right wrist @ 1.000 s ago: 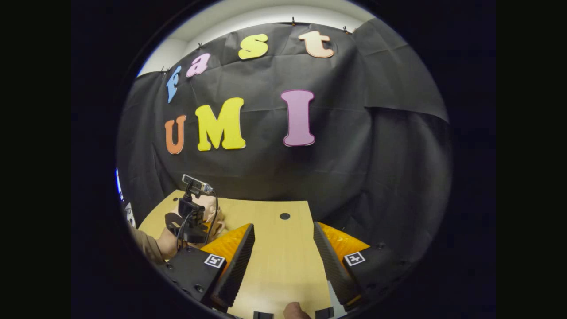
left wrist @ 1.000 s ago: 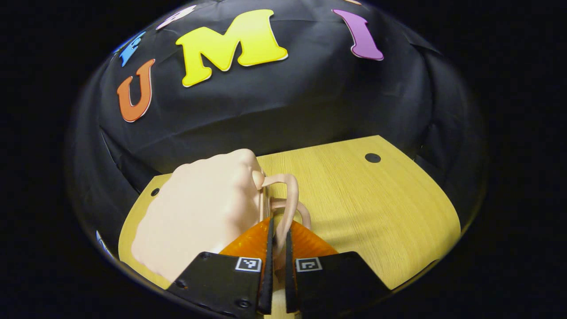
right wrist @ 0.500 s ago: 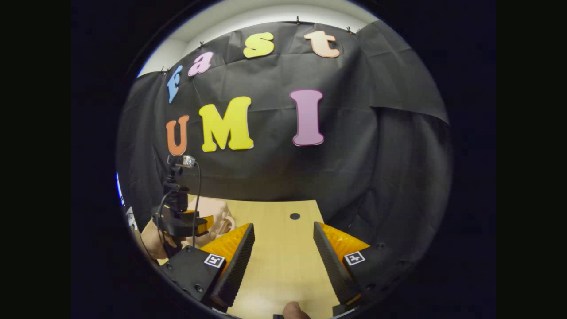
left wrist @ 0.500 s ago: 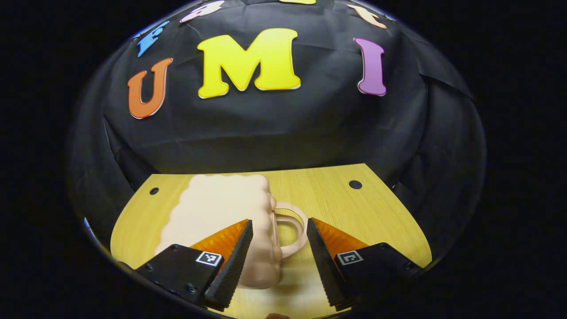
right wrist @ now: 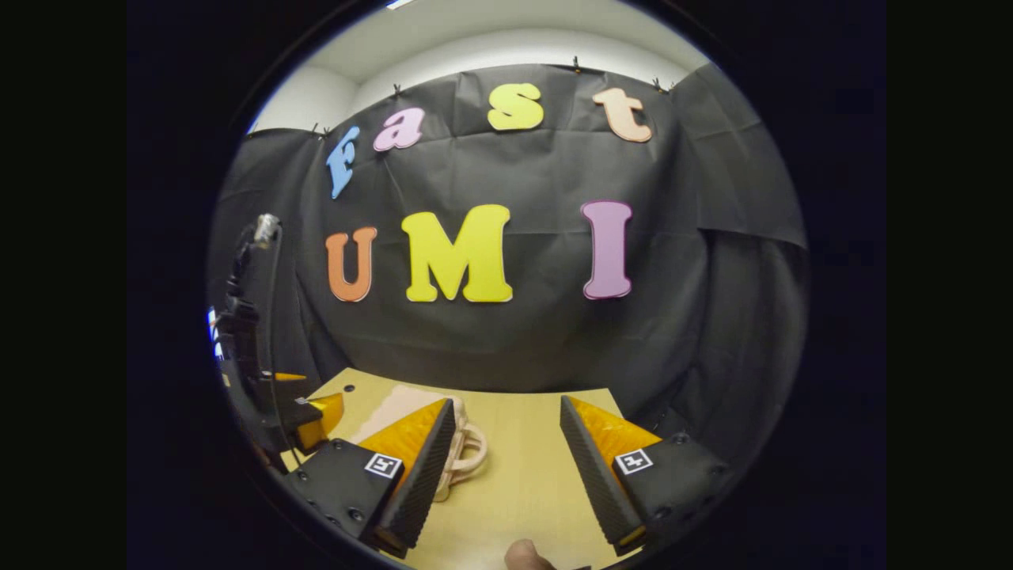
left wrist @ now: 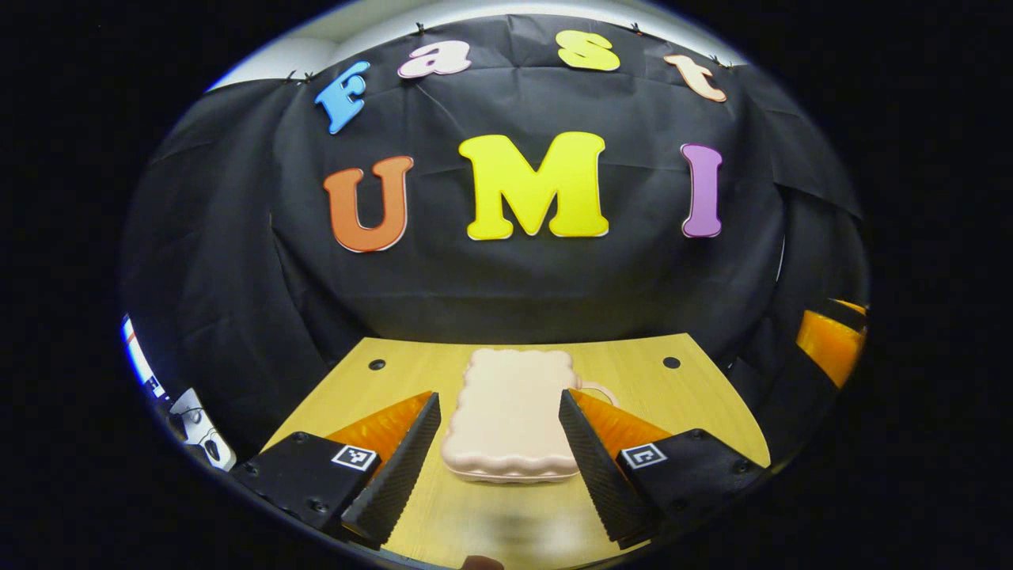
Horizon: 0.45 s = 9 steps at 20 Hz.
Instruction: First open the suitcase, pack the skin care products into it, and then close the suitcase.
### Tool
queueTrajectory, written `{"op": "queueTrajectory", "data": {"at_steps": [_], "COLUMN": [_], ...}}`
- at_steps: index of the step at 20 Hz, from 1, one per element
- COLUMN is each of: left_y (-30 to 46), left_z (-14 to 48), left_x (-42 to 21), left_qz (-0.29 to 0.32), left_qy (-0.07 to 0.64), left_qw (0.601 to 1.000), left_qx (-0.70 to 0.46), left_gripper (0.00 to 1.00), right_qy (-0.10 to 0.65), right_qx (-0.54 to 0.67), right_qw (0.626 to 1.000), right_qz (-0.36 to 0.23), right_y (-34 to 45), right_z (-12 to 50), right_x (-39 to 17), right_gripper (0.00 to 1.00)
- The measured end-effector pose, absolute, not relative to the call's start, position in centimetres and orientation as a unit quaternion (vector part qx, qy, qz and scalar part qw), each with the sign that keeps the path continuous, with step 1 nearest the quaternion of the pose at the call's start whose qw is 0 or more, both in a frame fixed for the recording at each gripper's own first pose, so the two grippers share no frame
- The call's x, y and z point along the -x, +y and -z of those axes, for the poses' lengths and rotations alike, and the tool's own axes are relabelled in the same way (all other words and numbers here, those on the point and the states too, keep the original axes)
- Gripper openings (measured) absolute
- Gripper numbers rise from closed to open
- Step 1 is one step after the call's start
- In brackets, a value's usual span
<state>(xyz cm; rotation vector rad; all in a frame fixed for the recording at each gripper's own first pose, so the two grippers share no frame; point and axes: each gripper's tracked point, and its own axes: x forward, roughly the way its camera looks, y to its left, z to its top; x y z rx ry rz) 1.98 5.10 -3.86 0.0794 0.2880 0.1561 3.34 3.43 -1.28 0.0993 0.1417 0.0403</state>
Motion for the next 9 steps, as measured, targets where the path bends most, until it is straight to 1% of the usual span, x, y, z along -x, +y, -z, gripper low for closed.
{"op": "queueTrajectory", "data": {"at_steps": [1,3,5,9], "left_y": [5.3,5.9,6.1,7.0], "left_z": [2.7,1.4,-0.1,-2.0], "left_x": [-1.0,0.1,0.5,0.9], "left_qz": [-0.072,-0.063,-0.054,-0.047], "left_qy": [0.127,0.102,0.073,0.040], "left_qw": [0.989,0.992,0.995,0.998], "left_qx": [-0.035,-0.029,-0.038,-0.028], "left_gripper": [0.96,0.95,0.96,0.95], "right_qy": [0.068,0.061,0.049,0.024], "right_qx": [-0.047,-0.042,-0.034,-0.013], "right_qw": [0.996,0.997,0.998,0.999], "right_qz": [-0.020,-0.023,-0.024,-0.020], "right_y": [4.5,6.4,7.9,9.6], "right_z": [1.1,0.5,-0.5,-2.5], "right_x": [-3.3,-3.2,-2.9,-3.1], "right_gripper": [0.77,0.79,0.79,0.79]}}
